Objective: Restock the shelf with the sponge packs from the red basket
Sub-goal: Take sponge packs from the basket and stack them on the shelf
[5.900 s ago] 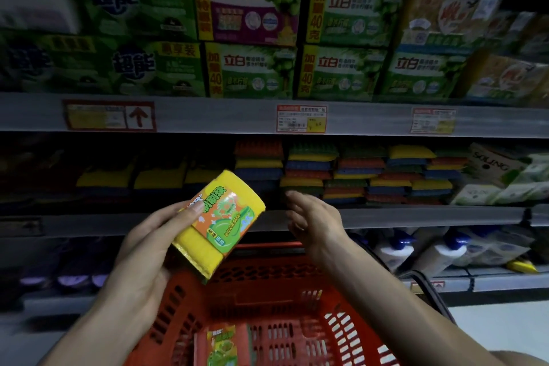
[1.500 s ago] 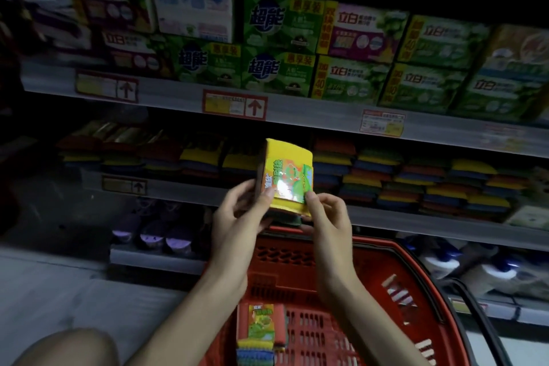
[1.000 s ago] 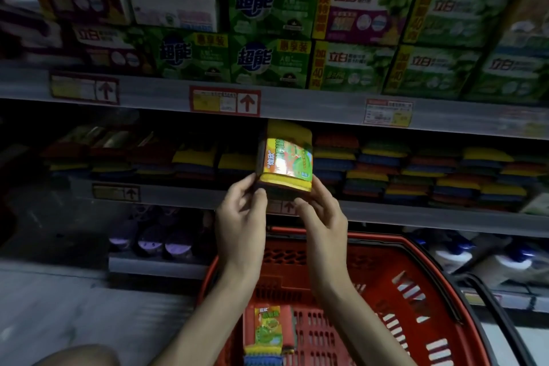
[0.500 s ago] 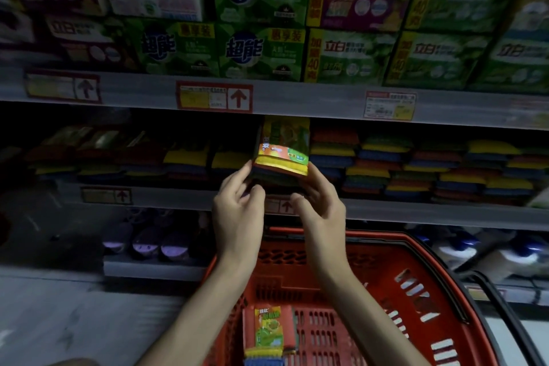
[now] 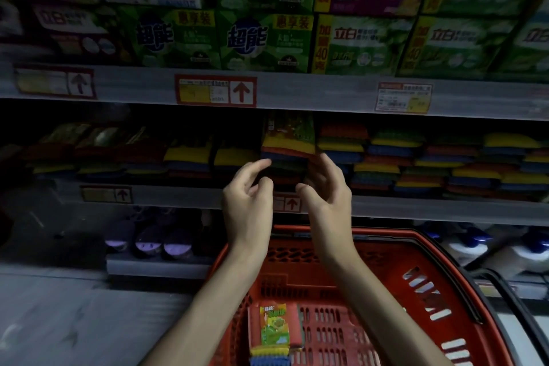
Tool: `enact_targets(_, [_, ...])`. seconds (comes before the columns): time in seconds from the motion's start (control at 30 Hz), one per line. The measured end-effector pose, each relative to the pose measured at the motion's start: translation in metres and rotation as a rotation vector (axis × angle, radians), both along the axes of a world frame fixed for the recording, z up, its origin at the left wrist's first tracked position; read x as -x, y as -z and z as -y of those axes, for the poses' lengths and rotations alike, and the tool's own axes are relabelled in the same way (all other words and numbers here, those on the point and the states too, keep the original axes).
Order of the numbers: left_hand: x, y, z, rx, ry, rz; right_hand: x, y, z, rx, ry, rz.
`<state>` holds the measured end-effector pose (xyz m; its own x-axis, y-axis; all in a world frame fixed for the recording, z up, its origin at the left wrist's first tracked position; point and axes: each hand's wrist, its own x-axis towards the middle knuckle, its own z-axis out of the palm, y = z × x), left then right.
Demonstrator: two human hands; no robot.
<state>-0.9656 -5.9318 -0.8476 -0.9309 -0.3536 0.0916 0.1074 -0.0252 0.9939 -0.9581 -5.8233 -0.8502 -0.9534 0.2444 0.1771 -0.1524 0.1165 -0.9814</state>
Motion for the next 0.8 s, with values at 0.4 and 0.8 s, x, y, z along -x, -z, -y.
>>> enact_targets(0.4, [0.016, 0.002, -0.005, -0.016, -0.017, 0.008, 0.014, -0.007, 0.010, -0.063, 0.037, 0.084])
enact_targets(0.8, [0.019, 0.002, -0.005, -0.022, -0.053, -0.033, 0.002, -0.007, 0.016, 0.034, 0.049, 0.101])
